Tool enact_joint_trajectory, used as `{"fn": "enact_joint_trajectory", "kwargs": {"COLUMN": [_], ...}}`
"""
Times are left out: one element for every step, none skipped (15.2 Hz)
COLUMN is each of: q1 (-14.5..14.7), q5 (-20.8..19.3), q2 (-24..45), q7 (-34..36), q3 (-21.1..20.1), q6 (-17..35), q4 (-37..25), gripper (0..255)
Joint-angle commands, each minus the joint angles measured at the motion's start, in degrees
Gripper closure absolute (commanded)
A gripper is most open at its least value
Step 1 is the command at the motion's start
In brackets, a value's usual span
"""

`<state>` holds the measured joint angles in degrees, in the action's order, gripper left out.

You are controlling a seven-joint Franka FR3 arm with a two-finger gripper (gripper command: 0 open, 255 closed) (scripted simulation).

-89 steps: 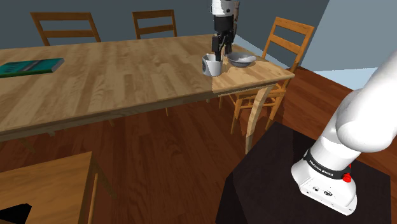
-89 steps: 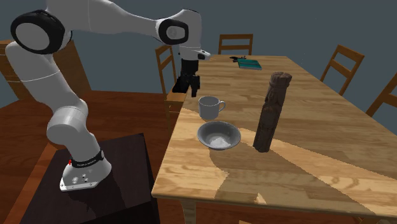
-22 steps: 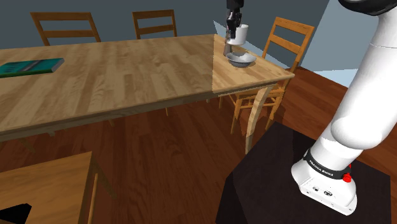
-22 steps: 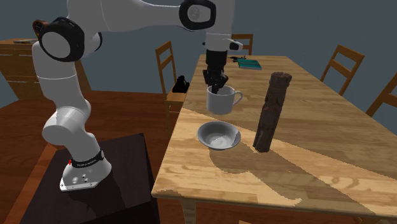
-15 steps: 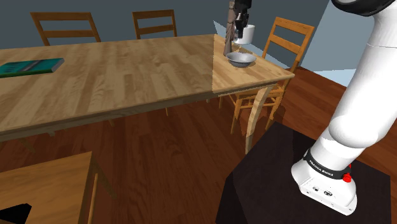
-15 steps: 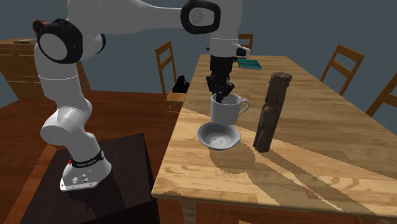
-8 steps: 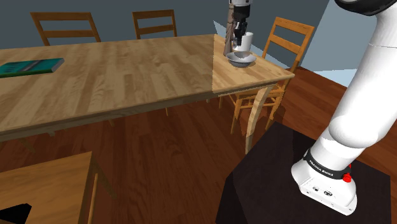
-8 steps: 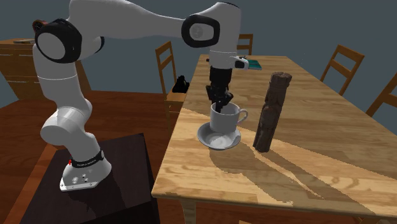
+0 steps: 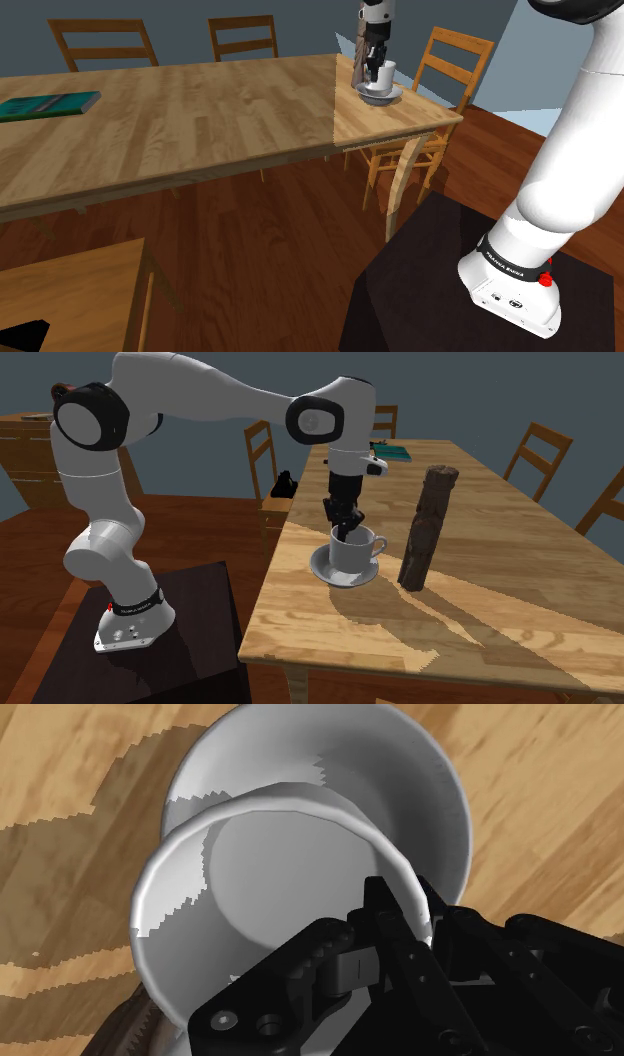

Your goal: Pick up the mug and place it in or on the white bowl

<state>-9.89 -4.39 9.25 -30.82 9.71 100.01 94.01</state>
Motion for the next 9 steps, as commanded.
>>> {"fn": "enact_joint_trajectory", "kwargs": {"q1": [0.0, 0.0, 0.0, 0.0, 0.0, 0.0, 0.0, 0.0, 0.0], "q5": [0.0, 0.0, 0.0, 0.0, 0.0, 0.0, 0.0, 0.0, 0.0], "q2": [0.0, 0.0, 0.0, 0.0, 0.0, 0.0, 0.0, 0.0, 0.0], "q7": [0.0, 0.0, 0.0, 0.0, 0.0, 0.0, 0.0, 0.0, 0.0], "q3": [0.0, 0.0, 0.0, 0.0, 0.0, 0.0, 0.0, 0.0, 0.0], "q6": [0.1, 0.1, 0.1, 0.1, 0.1, 0.1, 0.1, 0.1, 0.1], "q4": [0.0, 0.0, 0.0, 0.0, 0.0, 0.0, 0.0, 0.0, 0.0], "gripper": [255, 255, 255, 255, 255, 0, 0, 0, 0]}}
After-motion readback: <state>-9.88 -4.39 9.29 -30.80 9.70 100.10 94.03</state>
